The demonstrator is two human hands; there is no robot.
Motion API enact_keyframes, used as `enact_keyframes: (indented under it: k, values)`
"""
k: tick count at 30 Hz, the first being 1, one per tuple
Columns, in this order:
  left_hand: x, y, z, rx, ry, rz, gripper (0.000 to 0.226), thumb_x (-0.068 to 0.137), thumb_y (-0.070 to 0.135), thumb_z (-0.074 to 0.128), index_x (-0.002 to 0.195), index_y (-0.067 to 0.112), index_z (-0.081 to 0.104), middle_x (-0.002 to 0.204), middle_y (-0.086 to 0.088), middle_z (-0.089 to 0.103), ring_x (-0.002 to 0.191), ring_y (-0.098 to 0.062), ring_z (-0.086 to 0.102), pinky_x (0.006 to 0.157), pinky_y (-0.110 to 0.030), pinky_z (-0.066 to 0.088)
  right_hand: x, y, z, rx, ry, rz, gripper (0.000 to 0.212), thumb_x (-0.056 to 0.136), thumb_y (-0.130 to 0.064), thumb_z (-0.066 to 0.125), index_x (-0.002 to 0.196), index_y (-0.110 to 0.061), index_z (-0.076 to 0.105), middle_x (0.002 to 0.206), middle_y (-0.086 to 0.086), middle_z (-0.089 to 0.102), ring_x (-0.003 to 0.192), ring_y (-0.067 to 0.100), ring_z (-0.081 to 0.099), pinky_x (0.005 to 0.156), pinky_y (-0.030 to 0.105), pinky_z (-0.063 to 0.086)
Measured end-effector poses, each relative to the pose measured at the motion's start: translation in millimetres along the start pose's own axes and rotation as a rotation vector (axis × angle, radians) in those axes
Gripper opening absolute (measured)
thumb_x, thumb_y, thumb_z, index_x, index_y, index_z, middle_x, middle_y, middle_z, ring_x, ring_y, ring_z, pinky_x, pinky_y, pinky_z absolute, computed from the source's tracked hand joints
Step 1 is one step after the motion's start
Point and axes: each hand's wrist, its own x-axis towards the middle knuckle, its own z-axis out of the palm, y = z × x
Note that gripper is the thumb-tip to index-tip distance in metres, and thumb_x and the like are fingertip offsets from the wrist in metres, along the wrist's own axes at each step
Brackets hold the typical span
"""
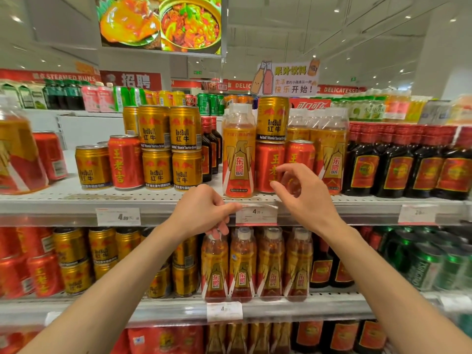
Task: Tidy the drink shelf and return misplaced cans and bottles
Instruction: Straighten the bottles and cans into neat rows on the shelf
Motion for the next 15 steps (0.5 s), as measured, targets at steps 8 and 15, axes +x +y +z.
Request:
enact_keyframes:
  k: [8,15]
  values:
    - [0,0,-1,0.005,-0.005,0.022,0.050,0.093,0.047,0.068,0.064,0.007,0.072,0.056,-0.002,0.074,0.051,-0.017,0.074,0.045,-0.016,0.047,42,-30,10,-0.270,-0.108,-0.205,0.090,0.093,-0.056,0.058,0.161,-0.031,0.005,0.078,-0.006,0.056,0.057,0.010,0.055,0.059,0.029,0.055]
    - [2,-1,-1,0.034,-0.007,0.034,0.050,0.094,0.050,0.066,0.062,0.011,0.071,0.056,0.000,0.074,0.051,-0.014,0.073,0.049,-0.017,0.050,48,-31,17,-0.369,-0.175,-0.256,0.100,0.090,-0.061,0.057,0.158,-0.035,-0.011,0.072,-0.009,0.057,0.055,0.010,0.058,0.055,0.031,0.058]
